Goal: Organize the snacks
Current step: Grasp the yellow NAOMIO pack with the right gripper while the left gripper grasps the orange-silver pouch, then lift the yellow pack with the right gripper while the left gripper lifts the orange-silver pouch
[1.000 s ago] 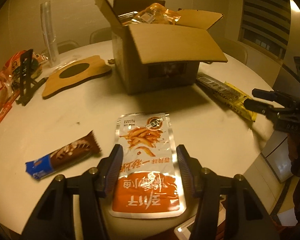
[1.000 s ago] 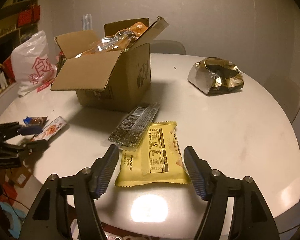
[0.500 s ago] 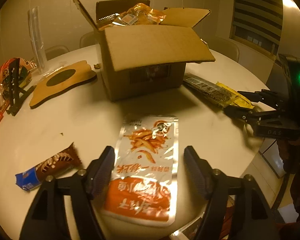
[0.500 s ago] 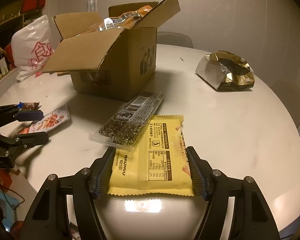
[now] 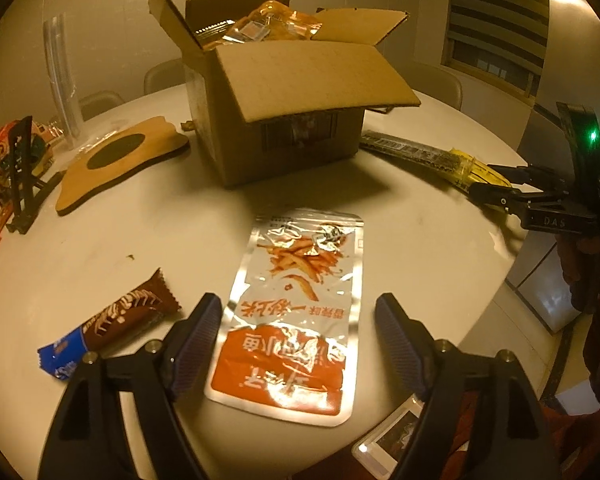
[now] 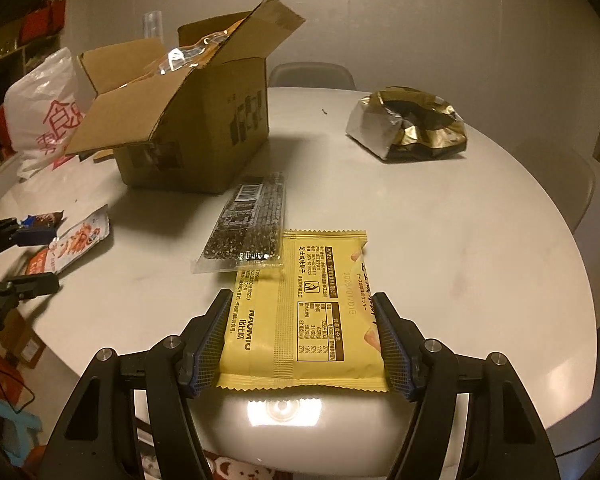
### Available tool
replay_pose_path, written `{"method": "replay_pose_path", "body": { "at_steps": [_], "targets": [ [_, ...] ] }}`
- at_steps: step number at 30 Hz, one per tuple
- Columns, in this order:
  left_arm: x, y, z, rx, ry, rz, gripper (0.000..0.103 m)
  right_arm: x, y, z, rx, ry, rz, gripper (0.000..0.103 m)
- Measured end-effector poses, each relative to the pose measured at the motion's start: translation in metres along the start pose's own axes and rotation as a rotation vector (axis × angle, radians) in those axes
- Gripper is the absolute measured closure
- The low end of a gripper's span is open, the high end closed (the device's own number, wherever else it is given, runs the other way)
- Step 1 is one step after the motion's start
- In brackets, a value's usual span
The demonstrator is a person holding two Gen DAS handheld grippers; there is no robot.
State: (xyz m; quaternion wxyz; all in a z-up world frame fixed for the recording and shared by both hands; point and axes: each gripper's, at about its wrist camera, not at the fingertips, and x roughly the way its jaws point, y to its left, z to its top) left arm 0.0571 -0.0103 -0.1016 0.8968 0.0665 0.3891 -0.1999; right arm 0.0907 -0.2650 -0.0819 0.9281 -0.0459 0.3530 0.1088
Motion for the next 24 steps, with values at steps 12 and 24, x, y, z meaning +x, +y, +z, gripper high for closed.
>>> {"method": "replay_pose_path", "body": {
  "at_steps": [12,24],
  "targets": [
    [0.005,-0.007,0.007,0.007,0.005,-0.006,0.037,-0.018,-0.015,-0.005,0.033,-0.026,-0.050,0.038],
    [0.011,-0.015,0.011,0.033,0.003,-0.028,0.038,-0.027,-0.036,-0.015,0.075,-0.027,-0.091,0.038]
  ]
}}
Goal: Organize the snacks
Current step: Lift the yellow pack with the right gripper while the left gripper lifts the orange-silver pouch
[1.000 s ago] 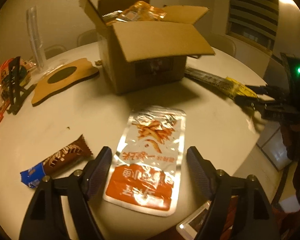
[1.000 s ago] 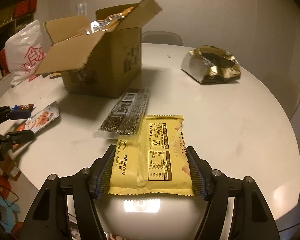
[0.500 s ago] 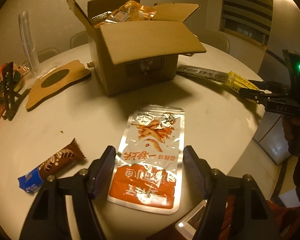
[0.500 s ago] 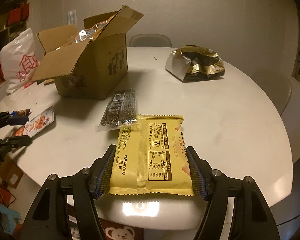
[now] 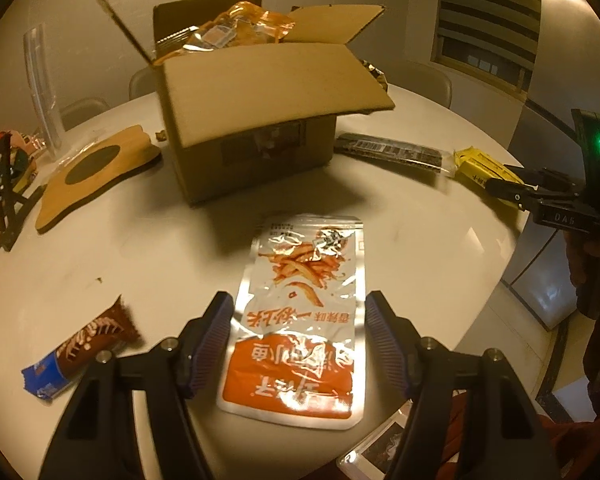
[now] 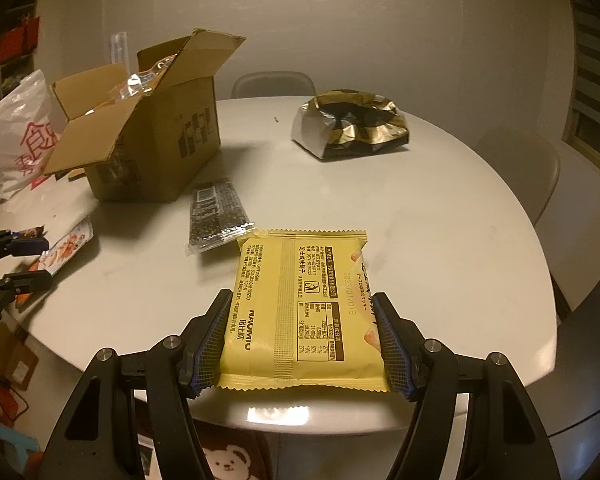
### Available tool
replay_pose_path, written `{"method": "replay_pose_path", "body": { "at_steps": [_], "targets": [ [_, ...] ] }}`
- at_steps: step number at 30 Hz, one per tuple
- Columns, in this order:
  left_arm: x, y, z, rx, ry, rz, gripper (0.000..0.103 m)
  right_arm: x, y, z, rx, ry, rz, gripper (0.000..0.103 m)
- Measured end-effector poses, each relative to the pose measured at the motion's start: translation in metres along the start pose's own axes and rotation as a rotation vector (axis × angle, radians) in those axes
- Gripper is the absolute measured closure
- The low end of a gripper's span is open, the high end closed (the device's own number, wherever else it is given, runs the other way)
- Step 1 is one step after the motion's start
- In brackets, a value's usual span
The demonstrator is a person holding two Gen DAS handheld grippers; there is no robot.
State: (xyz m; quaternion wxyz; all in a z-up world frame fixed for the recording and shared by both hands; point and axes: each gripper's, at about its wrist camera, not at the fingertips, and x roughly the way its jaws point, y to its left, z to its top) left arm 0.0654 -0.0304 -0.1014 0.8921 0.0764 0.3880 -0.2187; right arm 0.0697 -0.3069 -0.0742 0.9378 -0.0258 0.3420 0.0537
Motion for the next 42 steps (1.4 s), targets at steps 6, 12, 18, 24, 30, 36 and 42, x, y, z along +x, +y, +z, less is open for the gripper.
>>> {"method": "replay_pose_path", "body": {
  "at_steps": [6,12,18,24,30,36,42],
  "targets": [
    [0.002,-0.004,0.002,0.011,0.002,0.008,0.037,-0.004,-0.010,-0.002,0.028,-0.011,-0.009,0.038],
    [-0.003,-0.001,-0.004,0.018,0.016,0.014,0.034,-0.006,-0.014,0.000,0.044,-0.026,-0.008,0.038],
    [-0.005,0.001,-0.006,0.041,0.017,-0.017,0.029,-0.003,-0.011,0.004,0.039,-0.030,0.012,0.038],
    [-0.006,-0.001,-0.005,0.068,0.016,-0.051,0.038,-0.003,-0.007,0.008,0.035,-0.036,0.022,0.038],
    [-0.006,-0.004,-0.003,0.060,0.017,-0.044,0.039,-0.012,-0.005,0.019,0.026,-0.074,0.019,0.038],
    [-0.009,-0.003,0.002,0.038,0.003,-0.077,0.039,-0.025,-0.002,0.034,0.013,-0.124,0.021,0.038],
    [-0.023,-0.026,0.013,0.092,-0.031,-0.149,0.039,-0.035,0.006,0.047,-0.004,-0.161,0.036,0.038]
  ]
}}
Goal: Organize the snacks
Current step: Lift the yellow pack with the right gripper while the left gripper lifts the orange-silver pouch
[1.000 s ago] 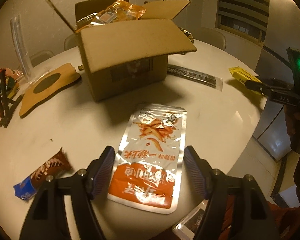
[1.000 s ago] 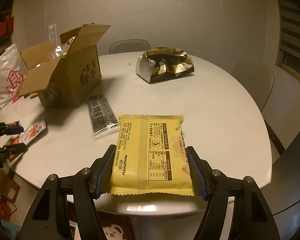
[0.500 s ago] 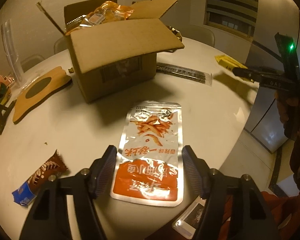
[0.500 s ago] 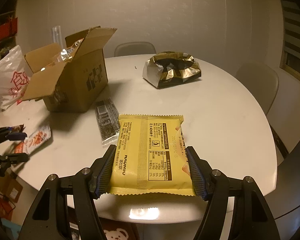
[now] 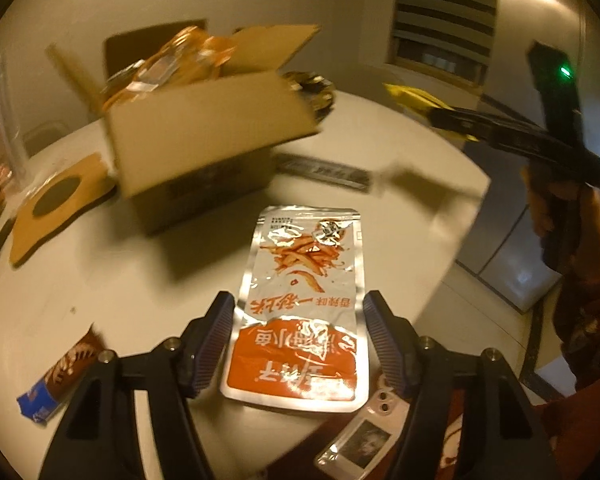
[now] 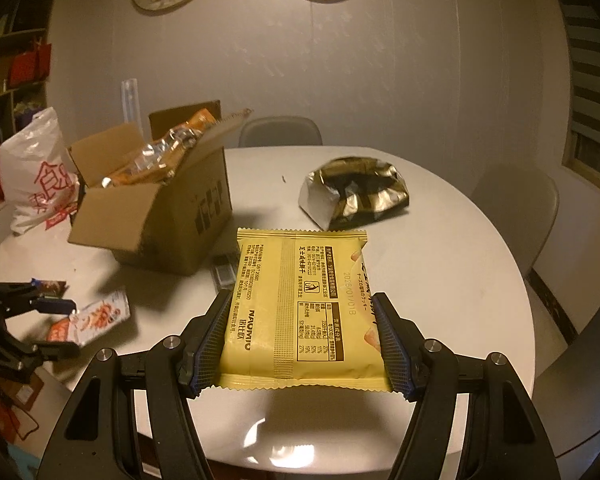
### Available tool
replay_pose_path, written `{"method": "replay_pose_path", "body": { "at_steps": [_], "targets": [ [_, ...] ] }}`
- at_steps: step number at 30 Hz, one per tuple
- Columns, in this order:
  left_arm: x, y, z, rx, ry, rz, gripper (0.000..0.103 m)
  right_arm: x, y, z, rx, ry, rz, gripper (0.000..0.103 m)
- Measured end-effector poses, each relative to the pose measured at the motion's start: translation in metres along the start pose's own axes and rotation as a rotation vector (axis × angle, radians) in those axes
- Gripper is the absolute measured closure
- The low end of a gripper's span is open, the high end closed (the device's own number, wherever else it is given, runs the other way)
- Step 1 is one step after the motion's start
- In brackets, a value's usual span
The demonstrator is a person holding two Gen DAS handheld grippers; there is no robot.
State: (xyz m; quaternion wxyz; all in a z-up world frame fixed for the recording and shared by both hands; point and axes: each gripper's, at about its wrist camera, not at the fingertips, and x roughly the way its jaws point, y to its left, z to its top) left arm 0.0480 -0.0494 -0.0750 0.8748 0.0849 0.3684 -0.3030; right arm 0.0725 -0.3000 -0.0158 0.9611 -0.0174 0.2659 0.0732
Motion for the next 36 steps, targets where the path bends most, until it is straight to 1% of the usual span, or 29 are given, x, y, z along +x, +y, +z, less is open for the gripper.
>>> {"method": "replay_pose_path", "body": {
  "at_steps": [4,8,10,13,16,19,20,22,24,28,31,33,36],
  "targets": [
    [-0.013,-0.019,0.019,0.049,-0.033,-0.039,0.039,-0.008,0.001,0.012,0.001,-0.037,0.002,0.038],
    [-0.039,-0.031,0.046,0.099,-0.096,-0.038,0.039,-0.020,0.006,0.031,-0.013,-0.086,0.014,0.038],
    [-0.052,-0.031,0.062,0.112,-0.129,-0.008,0.039,-0.025,0.011,0.044,-0.027,-0.113,0.031,0.038],
    [-0.071,-0.023,0.088,0.119,-0.171,0.069,0.039,-0.031,0.020,0.067,-0.054,-0.151,0.061,0.038],
    [-0.088,-0.007,0.112,0.115,-0.204,0.165,0.039,-0.032,0.032,0.089,-0.085,-0.179,0.087,0.038],
    [-0.100,0.013,0.137,0.089,-0.219,0.212,0.039,-0.024,0.044,0.111,-0.114,-0.192,0.107,0.038],
    [-0.102,0.021,0.144,0.084,-0.220,0.242,0.039,-0.019,0.049,0.119,-0.126,-0.189,0.118,0.038],
    [-0.099,0.037,0.160,0.071,-0.208,0.297,0.039,-0.009,0.058,0.130,-0.140,-0.180,0.137,0.038],
    [-0.090,0.051,0.173,0.060,-0.187,0.309,0.039,0.007,0.070,0.141,-0.164,-0.158,0.166,0.038],
    [-0.064,0.076,0.194,0.022,-0.137,0.312,0.039,0.044,0.094,0.154,-0.205,-0.103,0.211,0.038],
    [-0.043,0.091,0.207,0.000,-0.111,0.308,0.039,0.074,0.110,0.158,-0.234,-0.056,0.224,0.038],
    [-0.034,0.098,0.214,-0.005,-0.104,0.306,0.039,0.092,0.119,0.160,-0.254,-0.029,0.225,0.038],
    [-0.026,0.098,0.220,0.008,-0.091,0.292,0.039,0.114,0.131,0.161,-0.278,0.005,0.228,0.038]
  ]
}}
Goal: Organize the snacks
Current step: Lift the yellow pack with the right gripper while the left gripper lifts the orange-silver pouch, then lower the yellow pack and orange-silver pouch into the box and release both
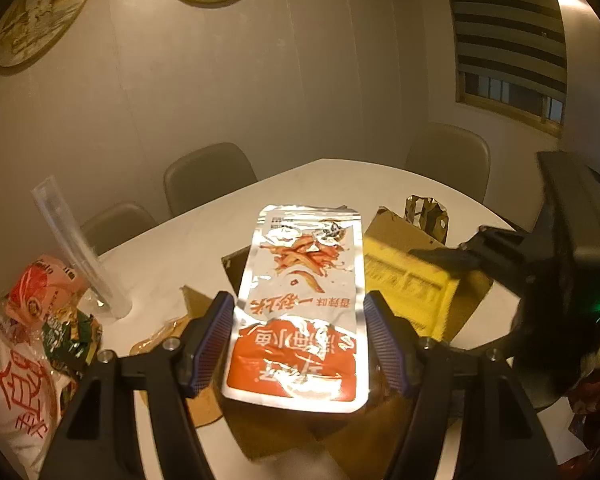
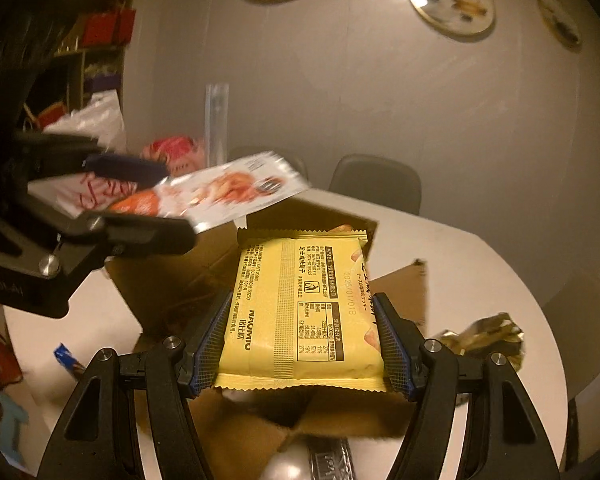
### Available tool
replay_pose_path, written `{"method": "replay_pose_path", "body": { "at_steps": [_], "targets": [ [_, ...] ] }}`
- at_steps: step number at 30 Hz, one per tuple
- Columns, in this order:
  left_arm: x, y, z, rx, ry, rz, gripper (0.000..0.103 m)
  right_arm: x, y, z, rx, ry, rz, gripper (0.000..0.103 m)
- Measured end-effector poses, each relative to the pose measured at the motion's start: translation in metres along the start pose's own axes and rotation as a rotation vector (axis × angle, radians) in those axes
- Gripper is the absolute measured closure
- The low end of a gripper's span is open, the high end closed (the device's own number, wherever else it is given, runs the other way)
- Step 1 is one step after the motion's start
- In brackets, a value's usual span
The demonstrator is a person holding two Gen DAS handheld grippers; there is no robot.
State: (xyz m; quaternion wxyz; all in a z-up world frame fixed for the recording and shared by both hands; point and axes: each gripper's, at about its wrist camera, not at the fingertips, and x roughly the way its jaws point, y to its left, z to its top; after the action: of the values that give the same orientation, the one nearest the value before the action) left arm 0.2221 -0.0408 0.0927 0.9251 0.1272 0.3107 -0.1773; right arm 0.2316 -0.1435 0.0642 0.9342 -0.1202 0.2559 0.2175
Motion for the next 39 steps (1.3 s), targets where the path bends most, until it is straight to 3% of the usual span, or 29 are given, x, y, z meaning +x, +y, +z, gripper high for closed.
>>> {"method": "replay_pose_path", "body": {
  "at_steps": [17,34,39],
  "targets": [
    [0.051,-0.001,0.001,0.047,0.112,-0.055,0.039,0.050,0.006,-0.001,-0.025,0.067,0.030,0.037],
    [0.078,-0.001,-0.001,0.058,0.193,-0.066,0.038,0.049,0.012,-0.008,-0.053,0.077,0.026,0.032],
    [0.076,-0.002,-0.004,0.064,0.198,-0.060,0.038,0.044,0.011,-0.009,-0.054,0.075,0.034,0.025]
  ]
}}
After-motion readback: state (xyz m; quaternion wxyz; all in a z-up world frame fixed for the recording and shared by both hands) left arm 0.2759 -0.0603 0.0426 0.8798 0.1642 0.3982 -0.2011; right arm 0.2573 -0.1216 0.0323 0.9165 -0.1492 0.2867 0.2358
